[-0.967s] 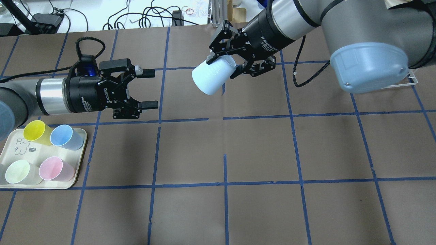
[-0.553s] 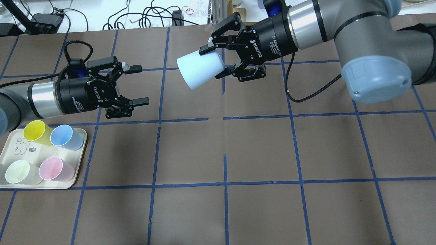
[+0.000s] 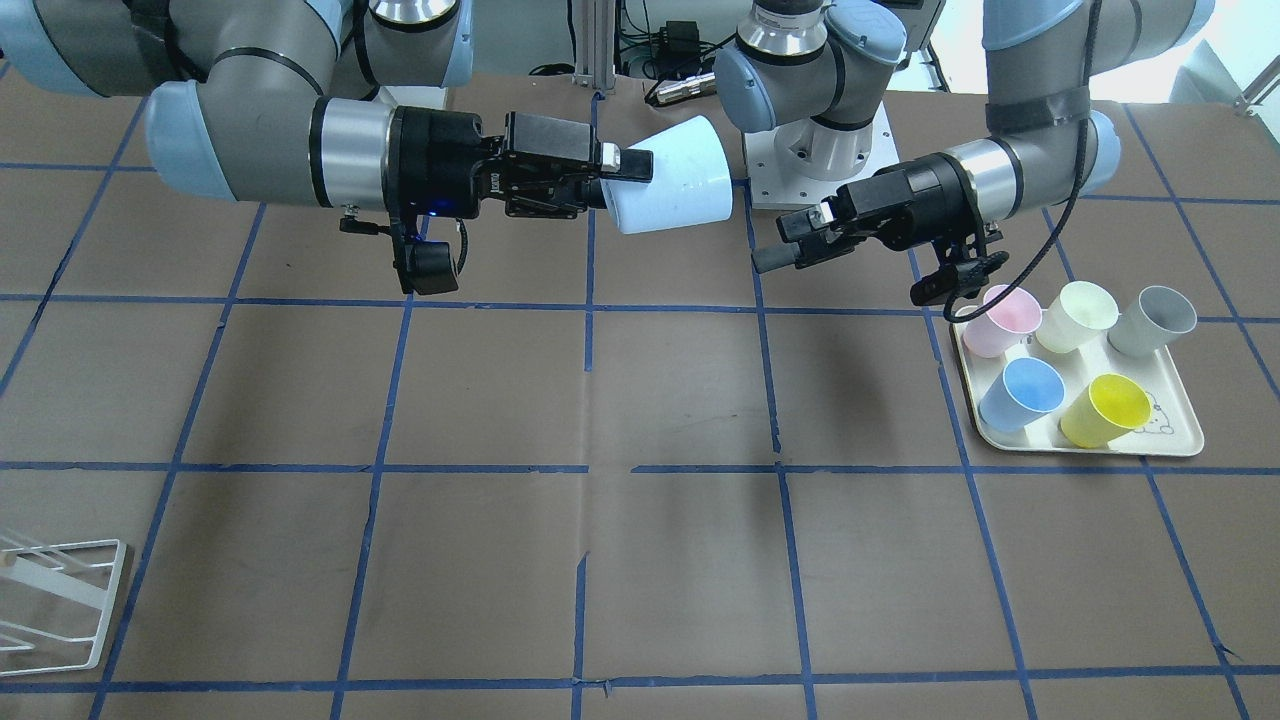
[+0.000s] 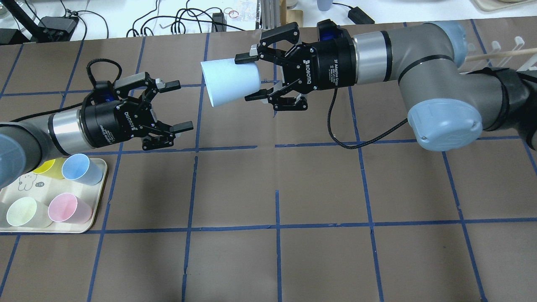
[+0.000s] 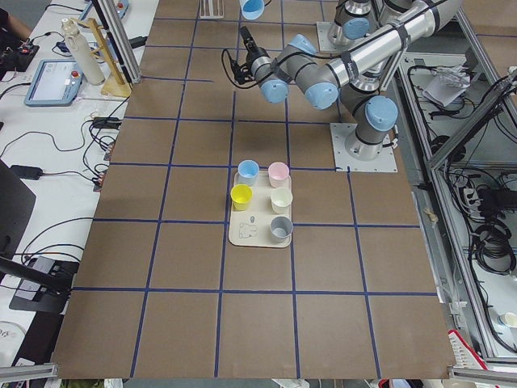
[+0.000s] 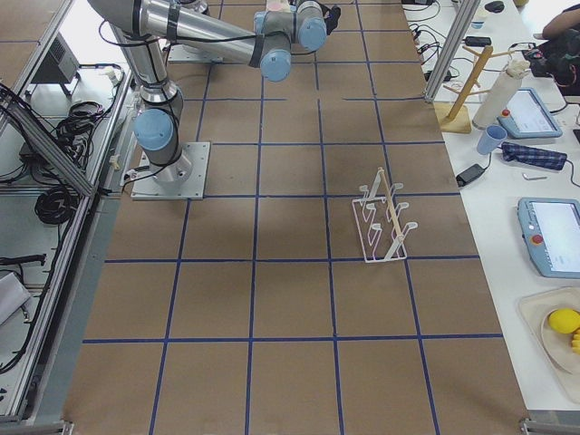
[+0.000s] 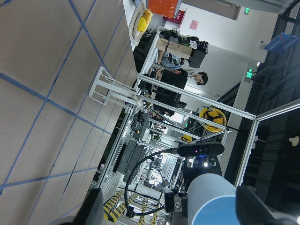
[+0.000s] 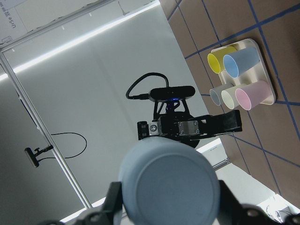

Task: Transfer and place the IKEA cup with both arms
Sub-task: 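Close the left gripper on the cup's open end beside the right gripper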

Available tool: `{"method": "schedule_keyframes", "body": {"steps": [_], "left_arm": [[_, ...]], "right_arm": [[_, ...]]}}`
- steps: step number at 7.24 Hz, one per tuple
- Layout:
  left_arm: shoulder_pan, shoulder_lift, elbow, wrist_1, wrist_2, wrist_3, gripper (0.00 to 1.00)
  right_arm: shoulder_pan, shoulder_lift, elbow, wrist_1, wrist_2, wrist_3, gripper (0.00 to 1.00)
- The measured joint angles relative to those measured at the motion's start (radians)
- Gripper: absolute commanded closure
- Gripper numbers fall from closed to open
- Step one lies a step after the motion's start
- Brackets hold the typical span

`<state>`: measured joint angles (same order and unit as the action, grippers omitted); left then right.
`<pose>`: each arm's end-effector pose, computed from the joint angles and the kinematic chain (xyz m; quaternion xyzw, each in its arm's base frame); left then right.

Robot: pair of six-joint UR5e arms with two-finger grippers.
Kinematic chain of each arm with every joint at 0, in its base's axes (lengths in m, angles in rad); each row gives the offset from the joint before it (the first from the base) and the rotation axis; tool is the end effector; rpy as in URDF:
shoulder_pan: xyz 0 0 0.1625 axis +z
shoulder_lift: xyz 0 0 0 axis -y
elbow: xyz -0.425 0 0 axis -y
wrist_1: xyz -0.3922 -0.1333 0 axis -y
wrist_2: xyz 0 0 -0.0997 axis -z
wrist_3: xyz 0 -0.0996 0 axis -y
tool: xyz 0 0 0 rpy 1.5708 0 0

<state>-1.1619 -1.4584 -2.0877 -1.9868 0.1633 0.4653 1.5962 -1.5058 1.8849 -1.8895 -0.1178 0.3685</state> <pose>-0.0658 -0.4307 0.3465 0.2383 -0.7062 -0.0243 0.6663 0.2446 -0.4847 0.4238 0.1473 0.7328 0.1521 0.6467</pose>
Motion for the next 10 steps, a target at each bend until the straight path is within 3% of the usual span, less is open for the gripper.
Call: {"method": "schedule_keyframes", "body": {"steps": [4,10], "left_arm": [[-0.042,0.083,-0.008,-0.024,0.006,-0.001,0.0],[-0.083,0.078,-0.016,-0.021,-0.007,0.003,0.03]], "right_arm": [[0.003,0.027,0.003,0.003,-0.035,-0.027,1.0],[0.01,0.024,0.007,0.017,0.013,-0.023,1.0]]}}
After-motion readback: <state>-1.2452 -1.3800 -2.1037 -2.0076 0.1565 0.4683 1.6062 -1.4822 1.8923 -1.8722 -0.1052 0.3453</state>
